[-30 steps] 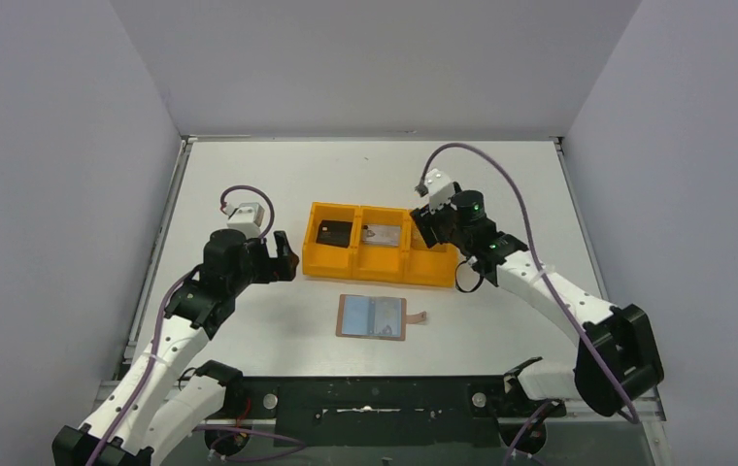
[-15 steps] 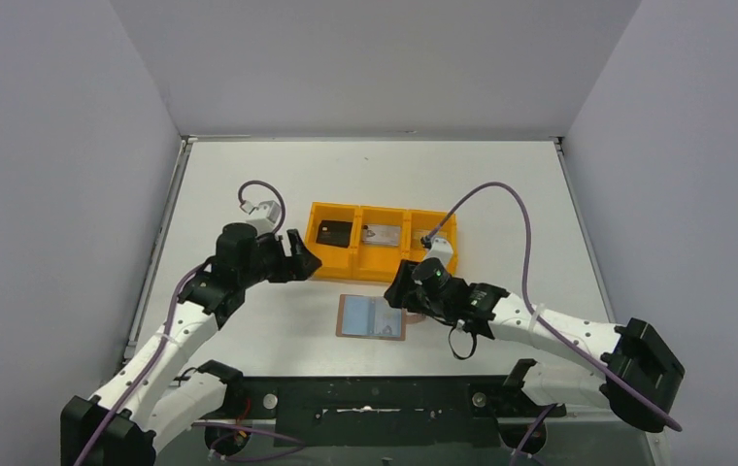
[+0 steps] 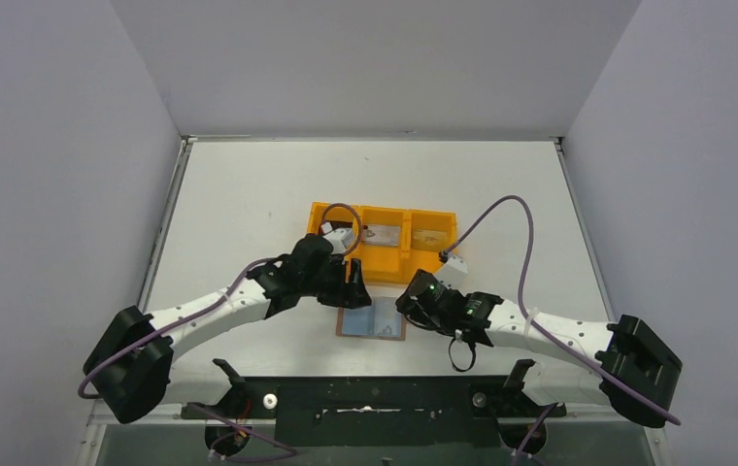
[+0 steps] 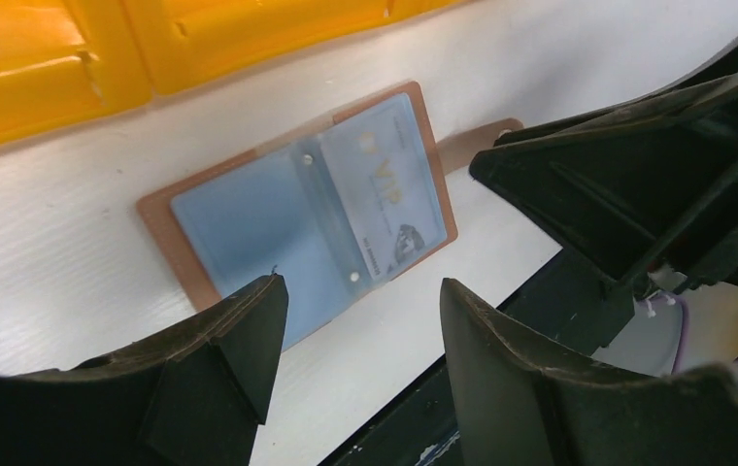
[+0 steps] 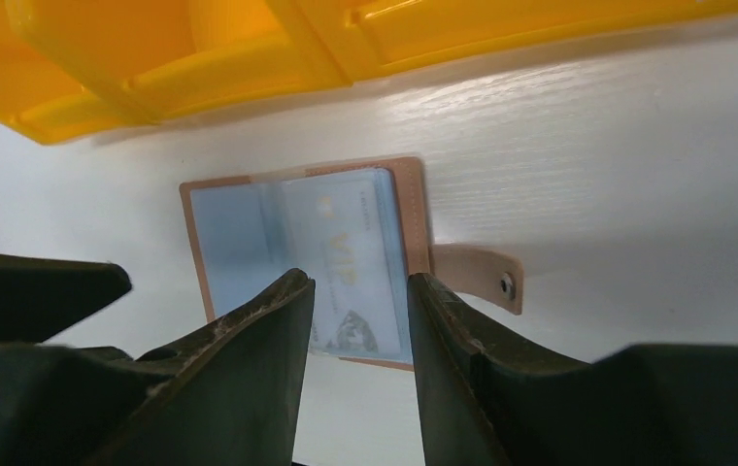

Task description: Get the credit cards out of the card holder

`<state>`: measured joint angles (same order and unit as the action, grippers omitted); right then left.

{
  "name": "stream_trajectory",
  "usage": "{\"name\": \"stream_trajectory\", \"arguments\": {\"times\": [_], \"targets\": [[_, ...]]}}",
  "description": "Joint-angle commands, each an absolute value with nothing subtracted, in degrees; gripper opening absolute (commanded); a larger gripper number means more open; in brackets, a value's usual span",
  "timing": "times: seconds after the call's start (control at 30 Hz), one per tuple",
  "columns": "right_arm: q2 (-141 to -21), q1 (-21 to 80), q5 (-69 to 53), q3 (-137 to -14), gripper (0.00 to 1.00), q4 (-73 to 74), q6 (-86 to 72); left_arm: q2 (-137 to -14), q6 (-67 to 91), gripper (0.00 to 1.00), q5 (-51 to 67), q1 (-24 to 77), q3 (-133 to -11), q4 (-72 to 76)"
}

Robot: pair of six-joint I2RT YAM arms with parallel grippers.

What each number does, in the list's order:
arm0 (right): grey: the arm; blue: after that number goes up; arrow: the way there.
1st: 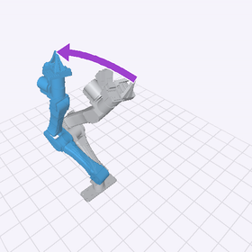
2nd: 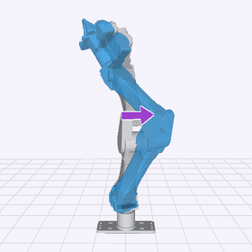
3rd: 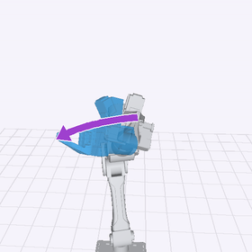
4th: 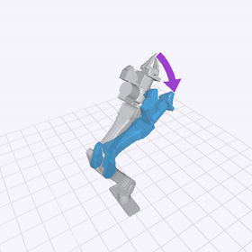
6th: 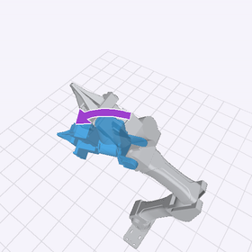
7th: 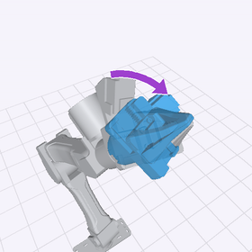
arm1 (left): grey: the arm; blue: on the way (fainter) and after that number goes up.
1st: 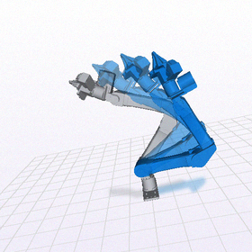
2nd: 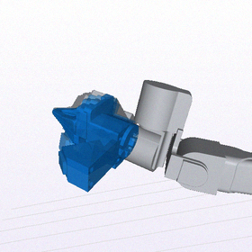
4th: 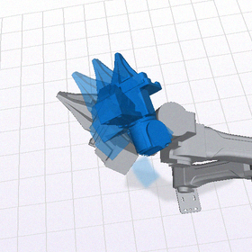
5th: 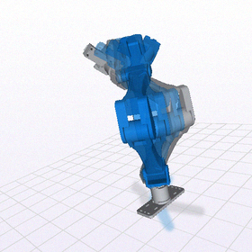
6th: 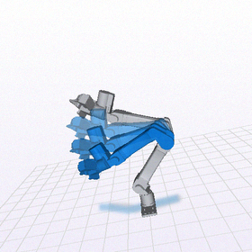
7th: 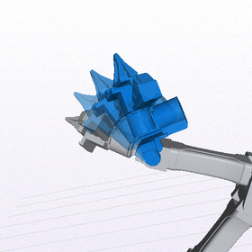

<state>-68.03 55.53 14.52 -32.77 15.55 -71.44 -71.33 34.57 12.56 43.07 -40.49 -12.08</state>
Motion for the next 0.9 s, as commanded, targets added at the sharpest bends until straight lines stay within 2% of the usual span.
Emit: {"name": "stream_trajectory", "arguments": {"times": [0.0, 0.17, 0.5, 0.87], "targets": [[-62.5, 56.3, 24.4, -31.8, 0.41, 20.4, -79.3, -76.5, 39.8, 0.58, 10.3, 46.8, -45.0, -7.4], [-55.4, 56.9, 30.1, -29.9, 0.42, 26.1, -84.2, -84.4, 42.0, 0.58, 0.5, 51.7, -52.6, -15.2], [-46.2, 57.2, 34.8, -27.9, 0.44, 34.6, -88.5, -96.0, 44.5, 0.54, -8.2, 57.9, -63.6, -24.4], [-43.3, 57.6, 35.8, -26.2, 0.46, 37.4, -91.4, -100.9, 46.5, 0.47, -12.1, 60.8, -66.2, -29.2]]}}
